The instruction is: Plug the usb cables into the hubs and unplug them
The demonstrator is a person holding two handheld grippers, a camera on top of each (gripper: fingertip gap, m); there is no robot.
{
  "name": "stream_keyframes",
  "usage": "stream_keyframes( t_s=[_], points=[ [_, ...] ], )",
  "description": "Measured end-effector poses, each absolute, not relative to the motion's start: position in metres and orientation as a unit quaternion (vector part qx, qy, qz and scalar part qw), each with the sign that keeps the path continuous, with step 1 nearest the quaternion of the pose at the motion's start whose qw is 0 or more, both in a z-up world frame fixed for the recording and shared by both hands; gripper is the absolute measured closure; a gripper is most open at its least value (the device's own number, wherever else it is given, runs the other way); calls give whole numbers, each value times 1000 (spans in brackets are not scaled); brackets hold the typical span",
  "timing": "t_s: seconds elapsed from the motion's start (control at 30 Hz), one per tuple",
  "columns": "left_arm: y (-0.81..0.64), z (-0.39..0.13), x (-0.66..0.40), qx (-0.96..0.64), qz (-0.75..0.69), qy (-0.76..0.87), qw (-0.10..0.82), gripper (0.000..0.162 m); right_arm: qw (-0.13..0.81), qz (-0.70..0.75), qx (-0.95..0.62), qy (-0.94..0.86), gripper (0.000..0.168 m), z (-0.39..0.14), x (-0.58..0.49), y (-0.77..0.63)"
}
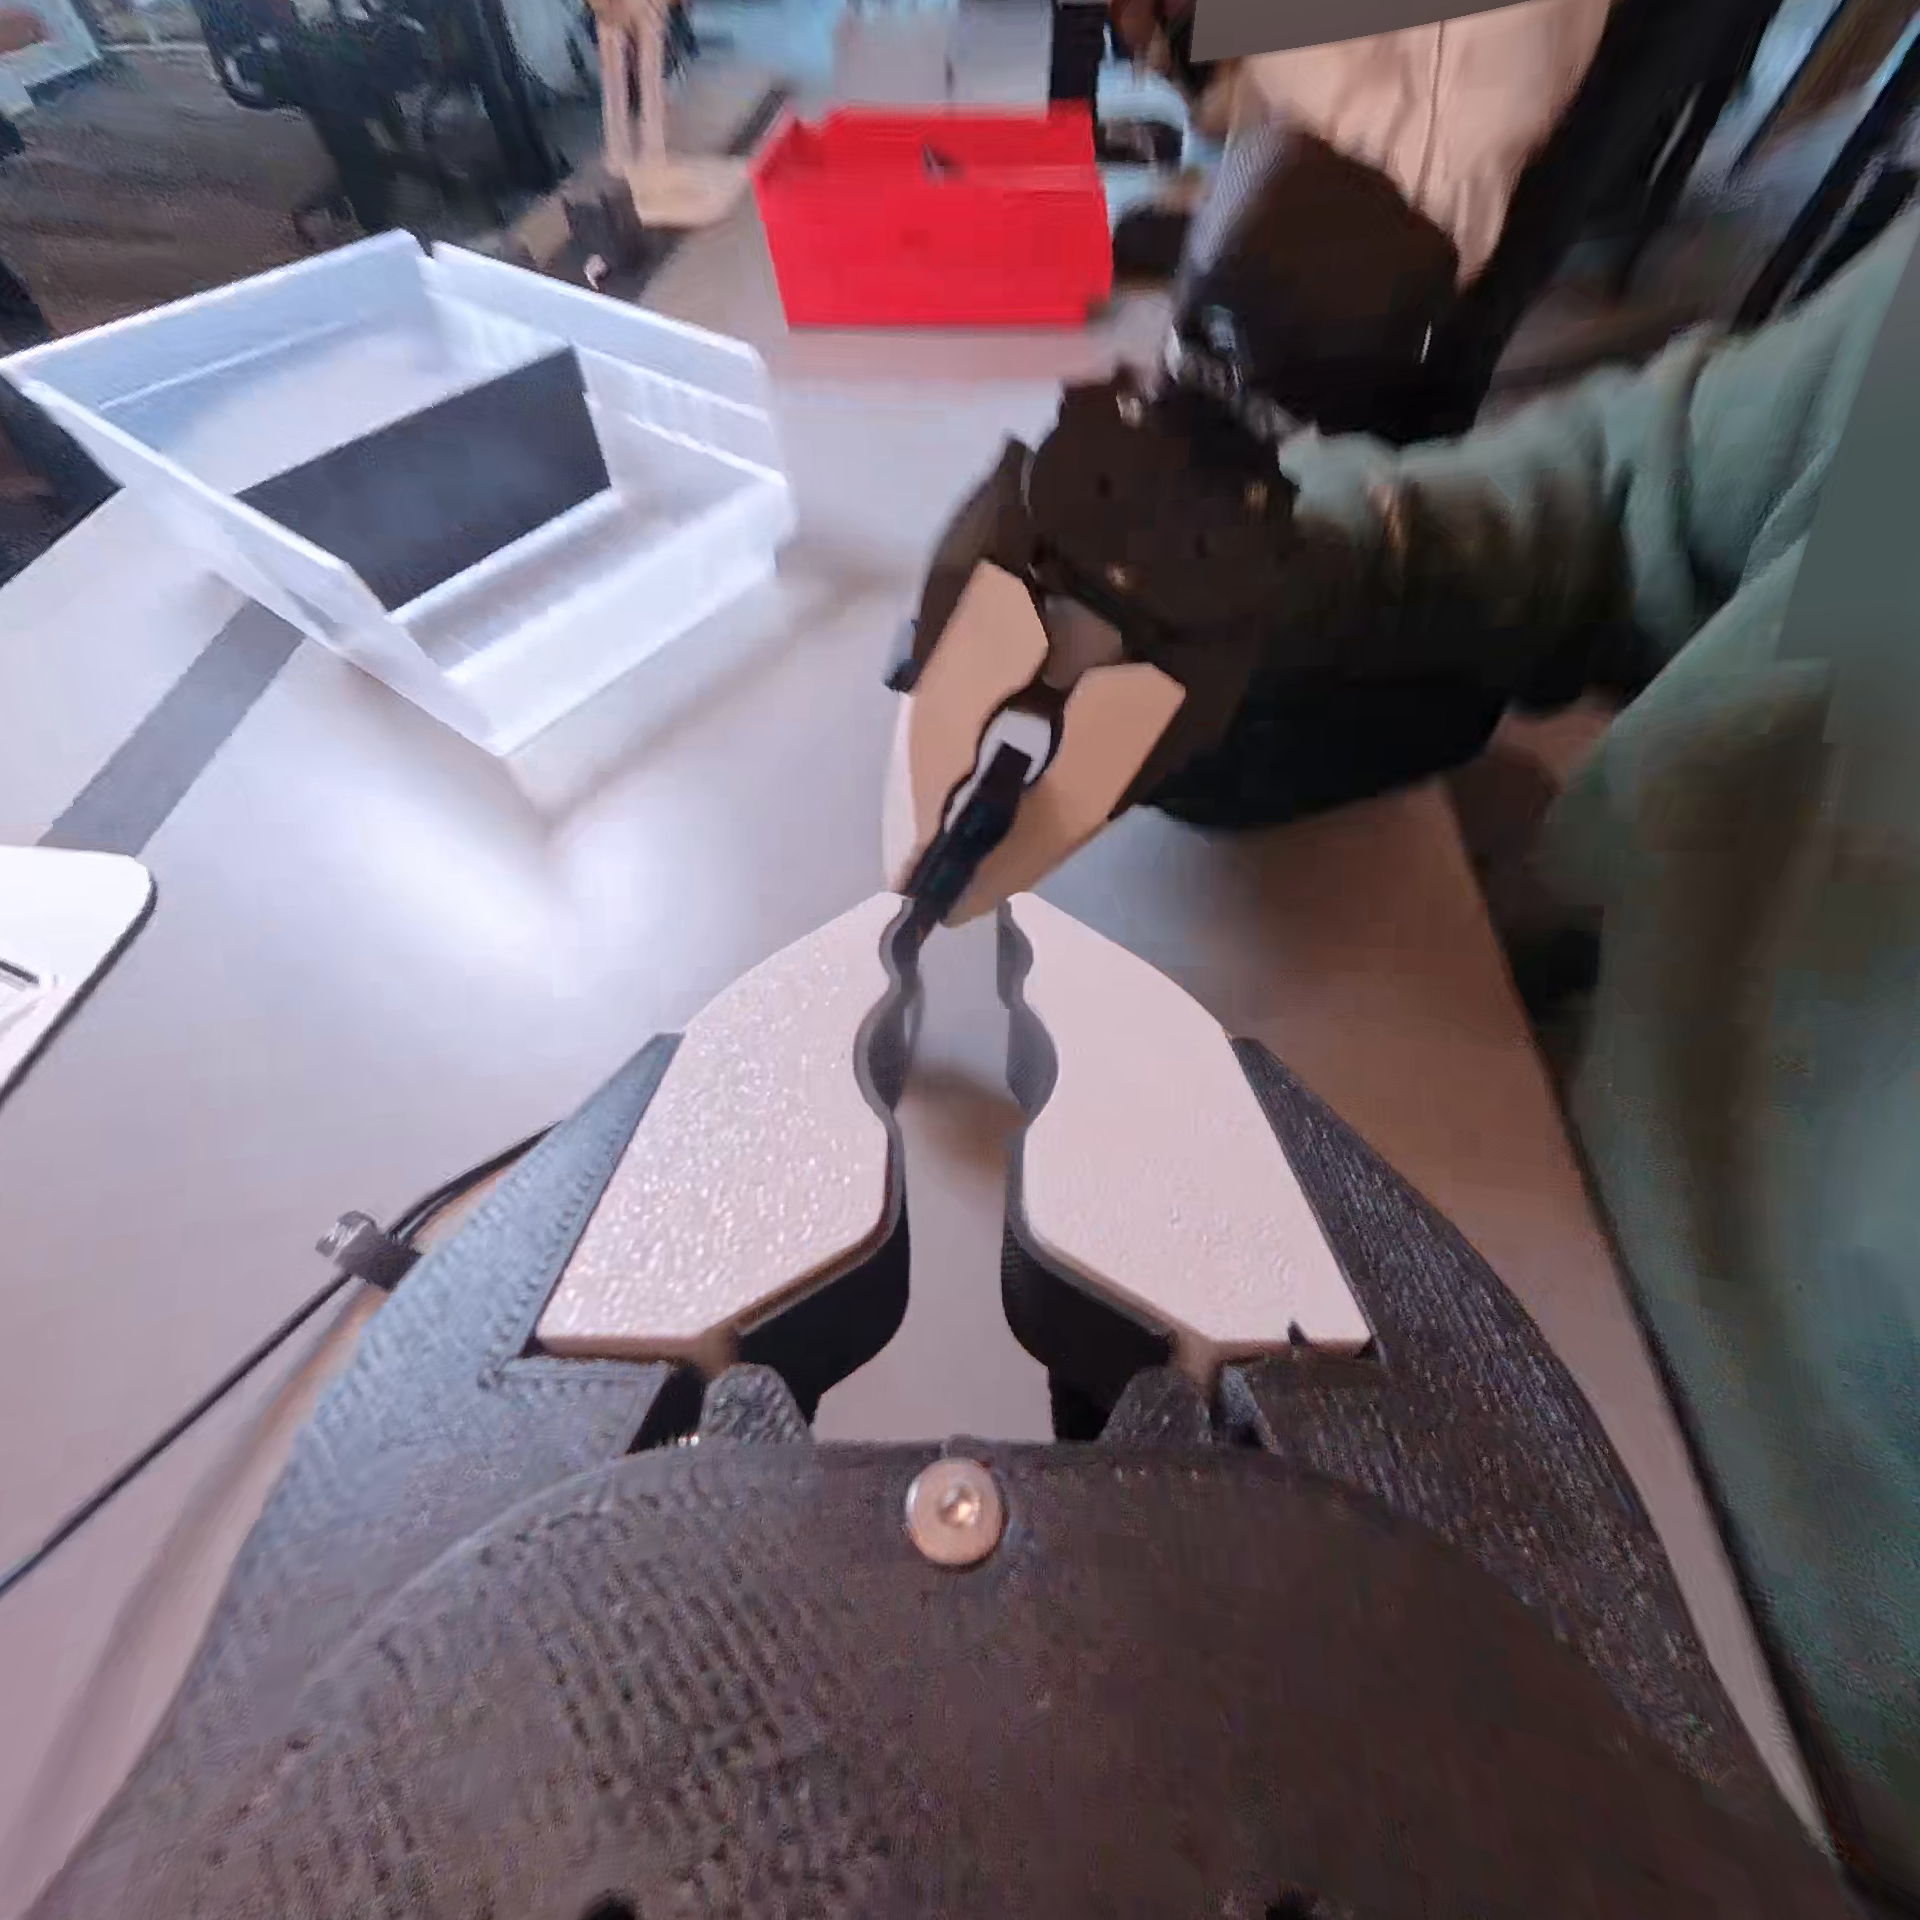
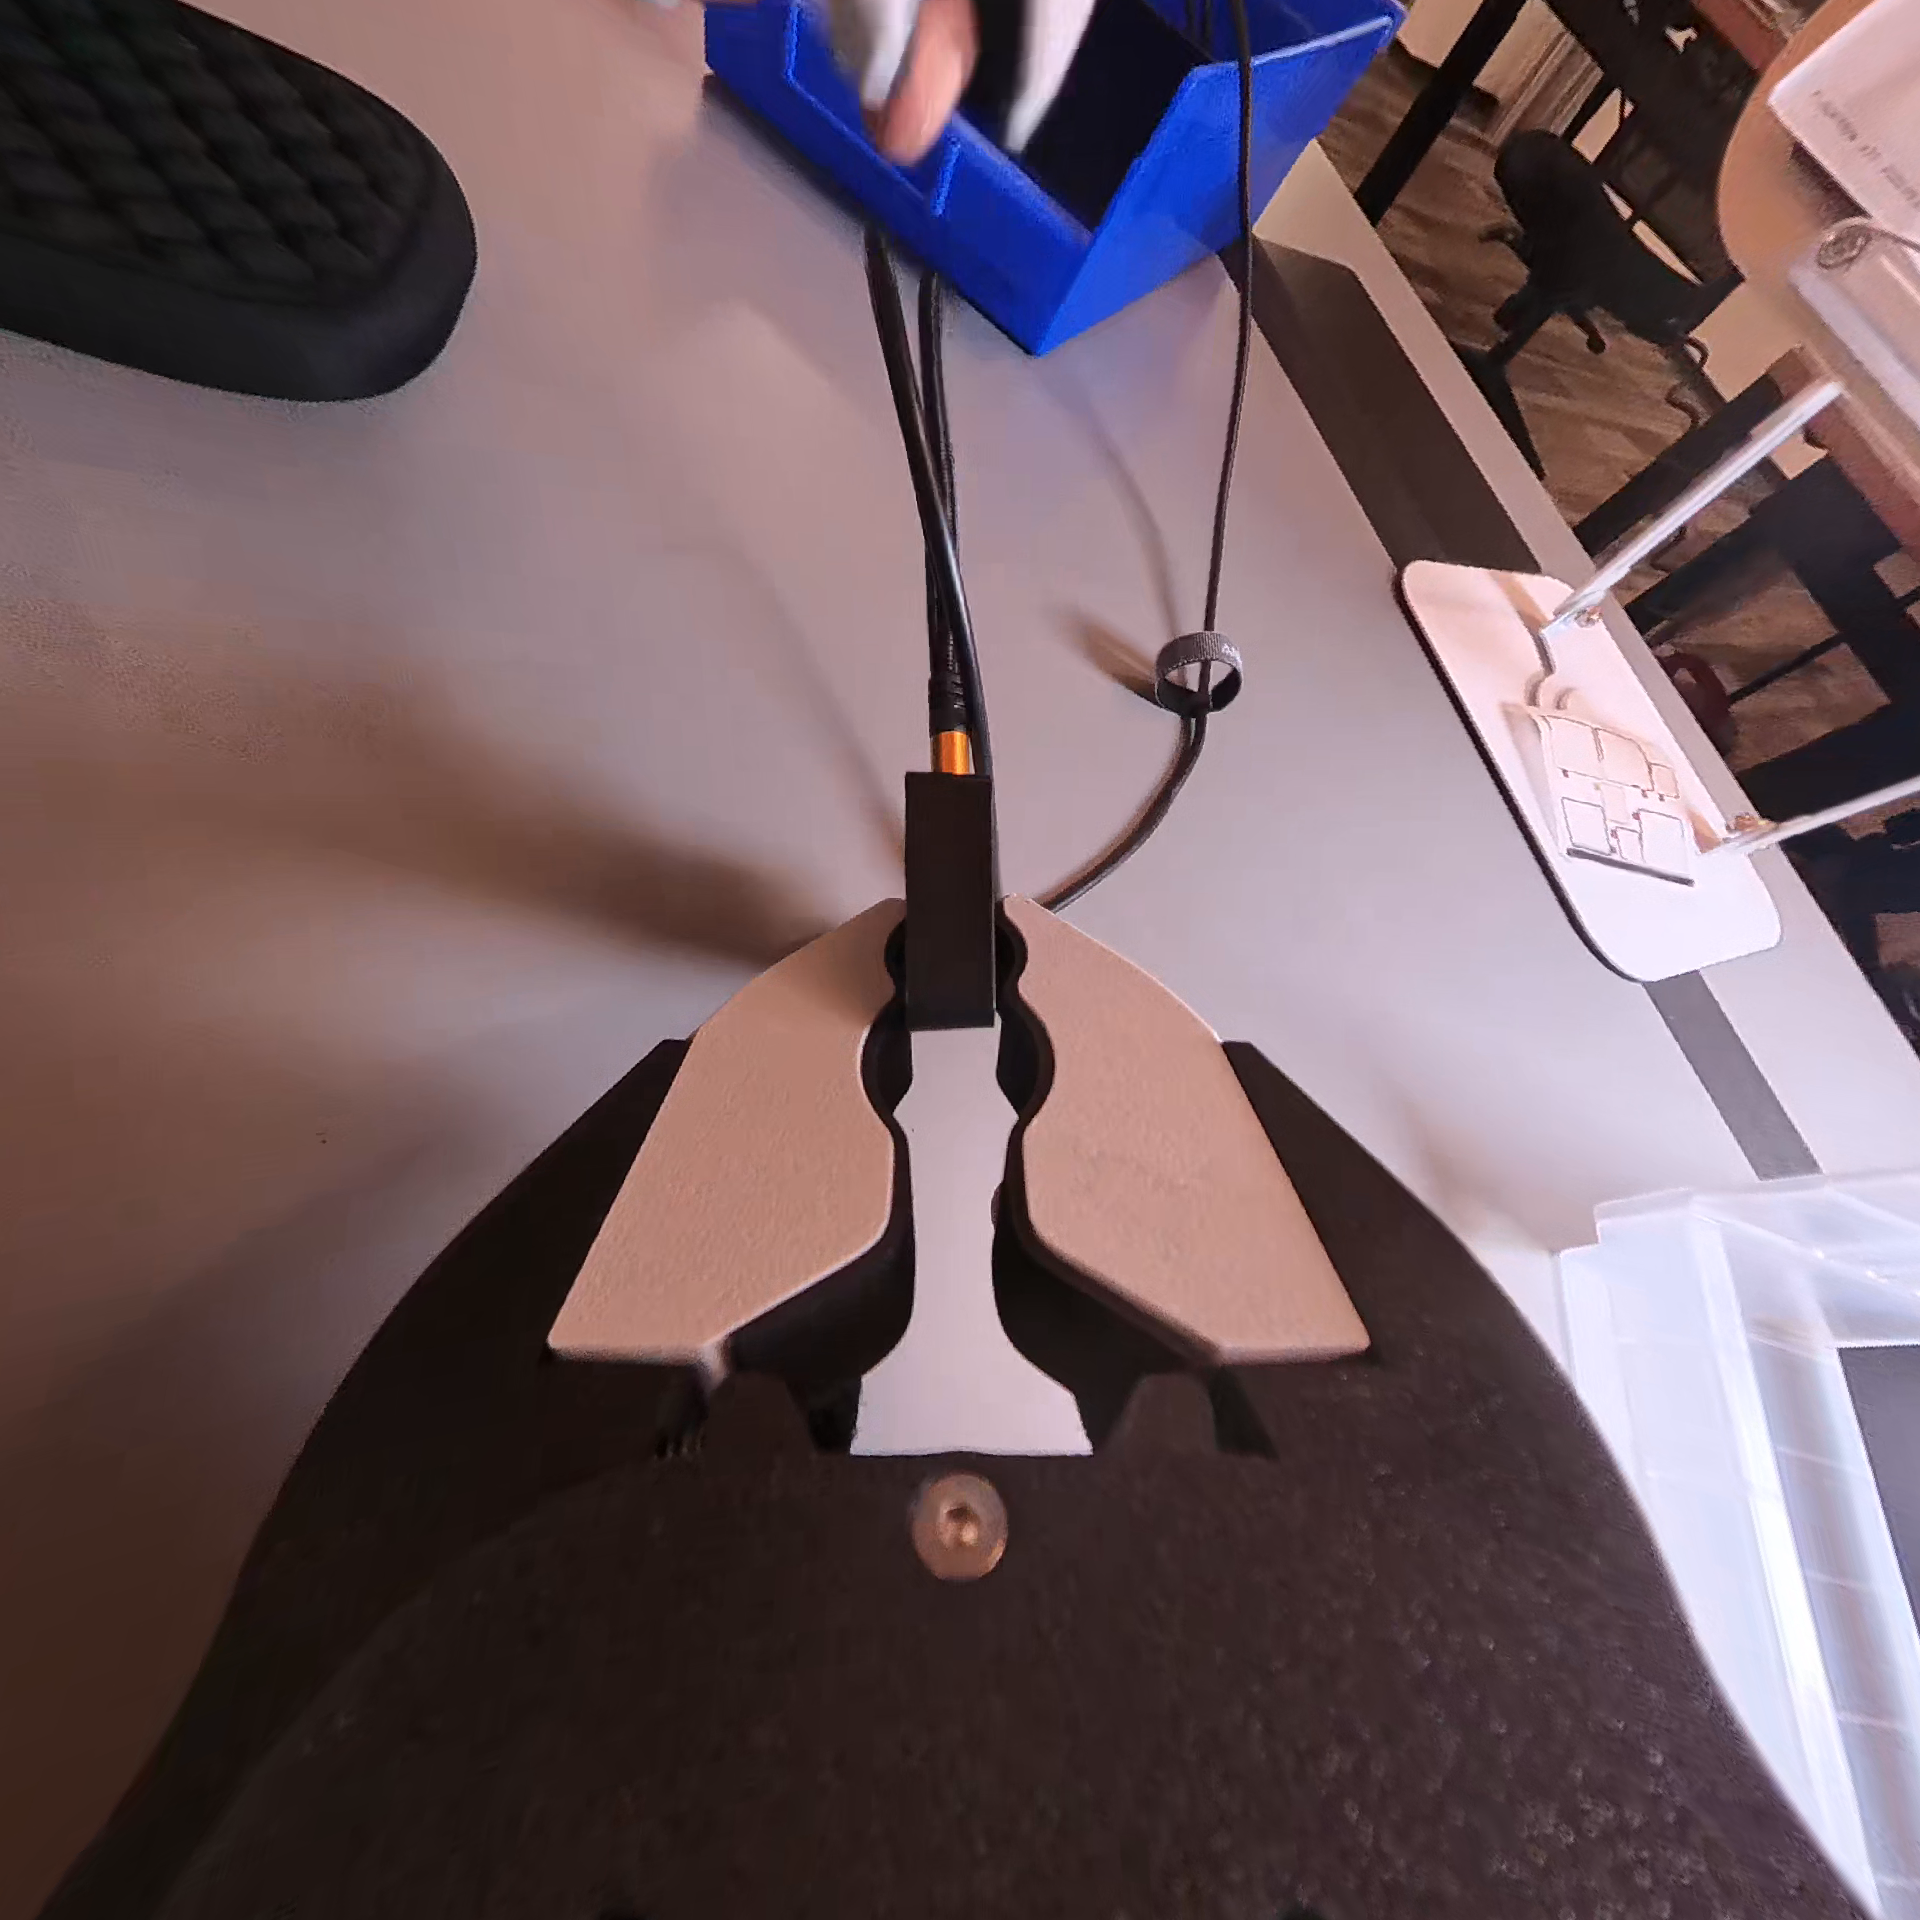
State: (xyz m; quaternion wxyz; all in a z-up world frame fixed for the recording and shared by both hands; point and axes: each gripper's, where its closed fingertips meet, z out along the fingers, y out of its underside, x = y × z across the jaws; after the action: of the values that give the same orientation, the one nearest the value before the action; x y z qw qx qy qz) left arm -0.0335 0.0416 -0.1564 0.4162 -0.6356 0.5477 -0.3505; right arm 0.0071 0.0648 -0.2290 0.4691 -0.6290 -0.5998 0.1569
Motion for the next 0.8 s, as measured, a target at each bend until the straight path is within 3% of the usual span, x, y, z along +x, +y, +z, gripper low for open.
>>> stream_keyframes(
  t_s=[0.23,0.43,0.57,0.8],
  points=[
    [41,-200,-3,-589,-173,665,425,135,470,142,-631,-601,157,-231,5,63],
    [-3,-172,5,-524,-199,705,435,141,467,144,-642,-591,157,-231,7,66],
    [-27,-195,-5,-540,-204,736,355,139,466,147,-652,-580,157,-232,8,69],
    [57,-222,-21,-593,-34,692,410,134,469,136,-639,-594,157,-232,4,64]
  ],
)
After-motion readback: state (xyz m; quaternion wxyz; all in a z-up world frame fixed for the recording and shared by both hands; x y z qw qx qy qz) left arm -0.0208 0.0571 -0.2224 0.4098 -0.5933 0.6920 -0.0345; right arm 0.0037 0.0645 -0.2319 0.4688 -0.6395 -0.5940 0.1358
